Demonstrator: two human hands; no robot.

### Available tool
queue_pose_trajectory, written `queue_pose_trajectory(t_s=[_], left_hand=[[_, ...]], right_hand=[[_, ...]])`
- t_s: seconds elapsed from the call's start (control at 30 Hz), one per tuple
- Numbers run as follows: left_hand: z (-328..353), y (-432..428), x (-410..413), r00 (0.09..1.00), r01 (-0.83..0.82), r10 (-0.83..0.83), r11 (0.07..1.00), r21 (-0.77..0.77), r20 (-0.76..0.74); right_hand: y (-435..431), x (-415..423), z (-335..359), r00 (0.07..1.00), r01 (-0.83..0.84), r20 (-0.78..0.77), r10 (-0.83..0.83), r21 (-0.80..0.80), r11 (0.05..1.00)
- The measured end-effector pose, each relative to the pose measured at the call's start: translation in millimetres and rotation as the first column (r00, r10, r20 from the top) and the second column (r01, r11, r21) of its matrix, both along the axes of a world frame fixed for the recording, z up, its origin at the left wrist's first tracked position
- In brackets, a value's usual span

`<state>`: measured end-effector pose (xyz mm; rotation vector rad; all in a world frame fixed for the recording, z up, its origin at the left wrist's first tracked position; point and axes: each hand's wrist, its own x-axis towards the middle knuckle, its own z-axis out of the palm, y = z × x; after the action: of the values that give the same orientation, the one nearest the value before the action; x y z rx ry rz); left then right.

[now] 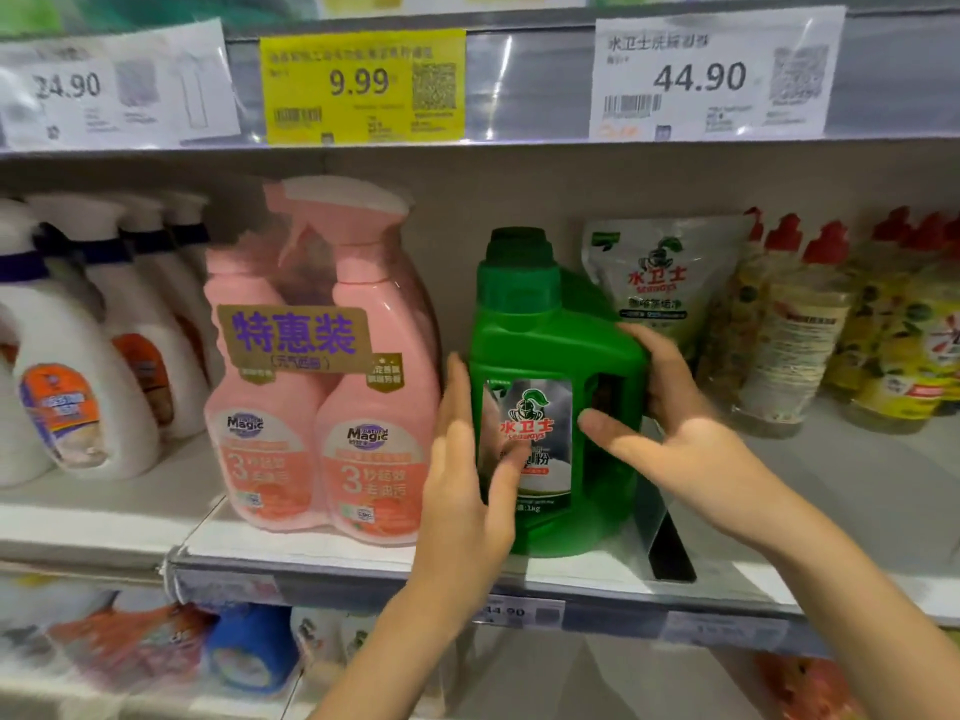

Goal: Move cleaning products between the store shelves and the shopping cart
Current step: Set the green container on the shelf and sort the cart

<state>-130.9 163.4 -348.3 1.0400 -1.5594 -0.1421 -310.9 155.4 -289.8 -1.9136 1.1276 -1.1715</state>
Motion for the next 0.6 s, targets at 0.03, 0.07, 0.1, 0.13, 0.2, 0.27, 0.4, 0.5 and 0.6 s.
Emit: queue_pose_trajectory(t_s=[0.03,0.07,0.1,0.13,0.2,0.27,0.4,0.5,0.6], left_hand=[[-1.4,0.7,0.9,0.999,0.015,-0.015,1.0,-0.014,0.047],[-3.5,-0.7,3.2,0.994,0.031,-0.029,0.999,-0.025,0.11],[-5.1,-2.1,5.6,0.983,0.042,-0.037,0.999,-0.022,0.178],[-6.6,-3.6,8.2,0.97,0.04,-0.036,0.999,-0.012,0.241],[-5.3,-4.9,10.1,0.944,0.012,-0.013,1.0,0.005,0.33],[-1.2,-5.3,7.3,0.937,0.001,-0.01,1.0,0.025,0.349],[1.3,-7.1,2.3,0.937,-0.001,-0.011,1.0,0.031,0.35],[-5.8,-3.7,2.2,0.932,-0.009,0.007,1.0,0.006,0.363],[-8.3,-1.6,-0.1,0.964,-0.003,-0.007,0.999,0.035,0.265]], right_hand=[[1.9,2.0,1.4,0.997,0.047,-0.062,-0.05,-0.048,0.998],[2.4,3.8,3.5,0.981,0.096,-0.156,-0.115,-0.123,0.988],[2.4,5.9,6.2,0.95,0.123,-0.26,-0.175,-0.205,0.971],[2.6,8.9,9.7,0.908,0.13,-0.355,-0.225,-0.27,0.954],[1.9,16.0,14.6,0.825,0.144,-0.474,-0.307,-0.35,0.926],[-0.5,21.3,16.8,0.771,0.186,-0.508,-0.384,-0.398,0.899],[-4.1,22.5,20.2,0.752,0.217,-0.533,-0.387,-0.354,0.91],[-1.0,22.4,18.2,0.761,0.208,-0.516,-0.393,-0.379,0.902],[0.9,22.8,16.0,0.776,0.213,-0.492,-0.396,-0.386,0.898]])
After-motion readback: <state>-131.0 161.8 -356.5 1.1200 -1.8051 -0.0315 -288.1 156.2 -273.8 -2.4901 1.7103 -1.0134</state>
